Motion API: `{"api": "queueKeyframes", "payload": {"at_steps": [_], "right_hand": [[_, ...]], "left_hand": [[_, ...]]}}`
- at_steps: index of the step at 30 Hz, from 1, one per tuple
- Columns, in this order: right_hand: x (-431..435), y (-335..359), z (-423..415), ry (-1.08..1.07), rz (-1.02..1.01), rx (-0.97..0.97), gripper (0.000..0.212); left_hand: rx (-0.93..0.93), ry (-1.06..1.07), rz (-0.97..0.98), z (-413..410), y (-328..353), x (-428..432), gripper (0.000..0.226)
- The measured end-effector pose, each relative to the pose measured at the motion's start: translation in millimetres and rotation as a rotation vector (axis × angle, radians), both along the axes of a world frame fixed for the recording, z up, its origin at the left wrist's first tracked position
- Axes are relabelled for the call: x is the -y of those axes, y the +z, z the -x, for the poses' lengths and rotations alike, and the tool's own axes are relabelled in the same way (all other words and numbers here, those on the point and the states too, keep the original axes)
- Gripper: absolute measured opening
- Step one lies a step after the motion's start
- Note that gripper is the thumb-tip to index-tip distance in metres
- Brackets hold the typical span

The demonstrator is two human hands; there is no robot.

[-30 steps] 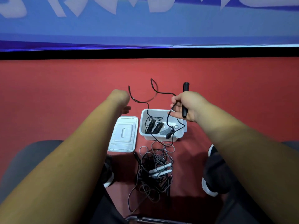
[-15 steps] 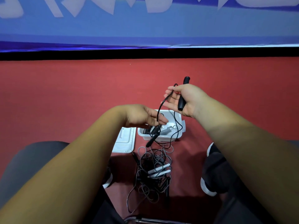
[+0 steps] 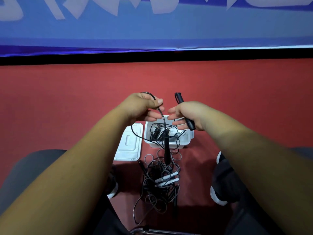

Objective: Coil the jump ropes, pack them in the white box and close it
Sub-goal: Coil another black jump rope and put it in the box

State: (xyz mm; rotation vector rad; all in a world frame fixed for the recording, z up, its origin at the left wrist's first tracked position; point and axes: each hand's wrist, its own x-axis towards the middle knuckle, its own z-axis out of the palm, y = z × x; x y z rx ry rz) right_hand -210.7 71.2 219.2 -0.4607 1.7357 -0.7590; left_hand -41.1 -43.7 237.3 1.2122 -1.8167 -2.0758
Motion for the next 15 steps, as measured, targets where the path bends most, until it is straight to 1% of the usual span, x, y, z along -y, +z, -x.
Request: {"api": "queueKeyframes", "payload": {"at_steps": [2, 4, 6, 9, 13, 14, 15], "right_hand": [[-0.8, -5.7, -5.8, 0.1, 0.006, 0.026, 0.041], [-3.3, -6.6, -13.5, 0.205, 0.014, 0.092, 0.044], [-4.0, -5.3, -19.0, 0.262, 0.038, 0.156, 0.046], [-0.8, -7.3, -19.7, 0.288, 0.102, 0.199, 0.04], [-2.1, -9.8, -22.3, 0.236, 0.152, 0.29, 0.029], [-3.6, -8.0, -24.2, 0.228, 0.165, 0.297, 0.027], [-4.6, -6.6, -25.6, 0.224, 0.179, 0.295, 0.025]], "left_hand": [[-0.047, 0.096, -0.048, 0.7, 1.3, 3.2, 0.017], [-0.092, 0.179, -0.088, 0.2, 2.7, 6.7, 0.019], [-0.119, 0.258, -0.113, -0.9, 2.9, 10.3, 0.021], [-0.157, 0.406, -0.182, -4.6, 1.7, 16.2, 0.023], [-0.292, 0.631, -0.317, -8.6, 4.0, 24.7, 0.015], [-0.306, 0.656, -0.332, -9.2, 5.2, 26.8, 0.018], [-0.301, 0.657, -0.344, -9.6, 6.0, 28.6, 0.025]]}}
